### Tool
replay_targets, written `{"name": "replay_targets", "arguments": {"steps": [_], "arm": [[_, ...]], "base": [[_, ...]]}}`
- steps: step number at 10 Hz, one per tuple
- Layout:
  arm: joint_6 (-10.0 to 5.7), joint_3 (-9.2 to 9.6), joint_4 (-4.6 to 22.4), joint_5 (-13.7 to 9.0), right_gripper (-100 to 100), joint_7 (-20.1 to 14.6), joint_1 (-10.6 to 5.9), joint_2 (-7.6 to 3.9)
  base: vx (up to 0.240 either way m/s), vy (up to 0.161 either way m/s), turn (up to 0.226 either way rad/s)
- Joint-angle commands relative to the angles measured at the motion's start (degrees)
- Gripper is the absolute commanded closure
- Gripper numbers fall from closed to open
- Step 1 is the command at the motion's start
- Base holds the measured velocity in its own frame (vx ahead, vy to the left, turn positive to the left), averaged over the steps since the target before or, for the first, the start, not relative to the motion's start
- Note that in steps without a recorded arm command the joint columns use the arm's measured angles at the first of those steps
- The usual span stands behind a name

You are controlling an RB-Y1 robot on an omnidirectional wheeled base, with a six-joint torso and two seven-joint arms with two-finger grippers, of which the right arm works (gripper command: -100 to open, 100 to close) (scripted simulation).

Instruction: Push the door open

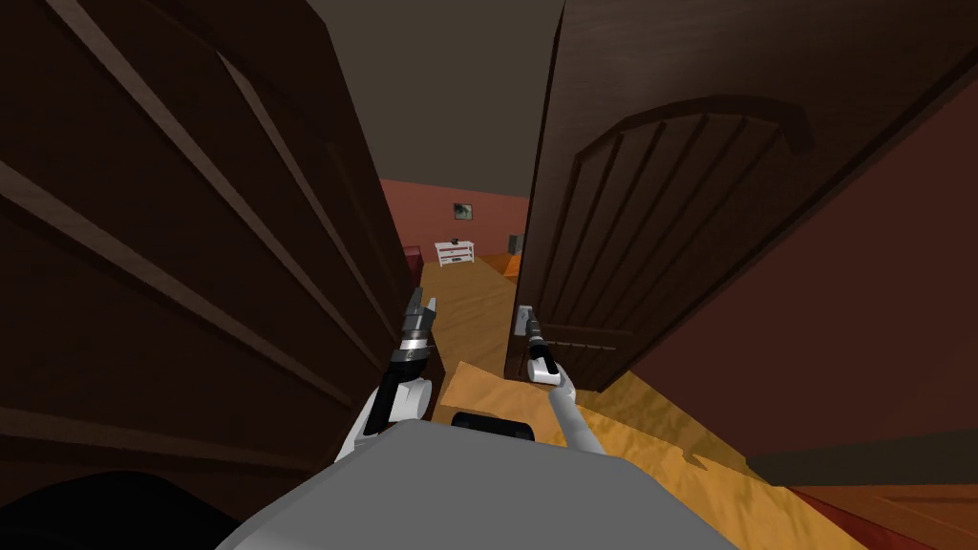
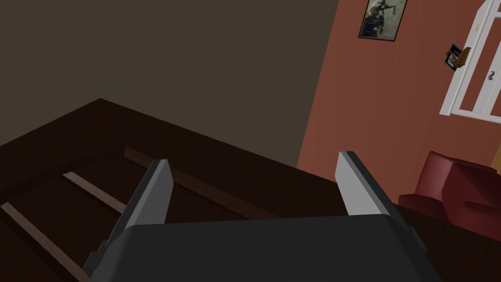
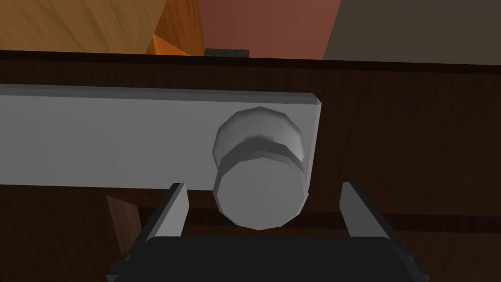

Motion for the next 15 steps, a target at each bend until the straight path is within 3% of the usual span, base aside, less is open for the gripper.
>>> {"name": "replay_targets", "arguments": {"steps": [1,2,3,8,9,11,15], "arm": [[-0.53,-0.22,0.7,0.0,-100,0.3,-0.32,1.68],[0.03,-0.05,-0.3,0.1,-100,0.2,0.18,1.05],[0.03,-0.05,-0.3,0.1,100,0.2,0.18,1.05],[0.03,-0.05,-0.3,0.1,100,0.2,0.18,1.05],[-0.08,0.42,0.2,-2.0,100,1.8,0.00,-0.01],[-0.34,0.88,0.5,-4.1,100,3.6,-0.33,-0.86],[-0.84,1.78,1.3,-8.4,100,7.0,-0.97,-1.89]], "base": [[0.171,0.020,0.007],[0.069,0.005,0.005],[-0.007,0.002,-0.003],[-0.014,-0.001,0.001],[0.068,-0.012,-0.091],[0.103,-0.012,-0.049],[0.113,-0.029,-0.105]]}}
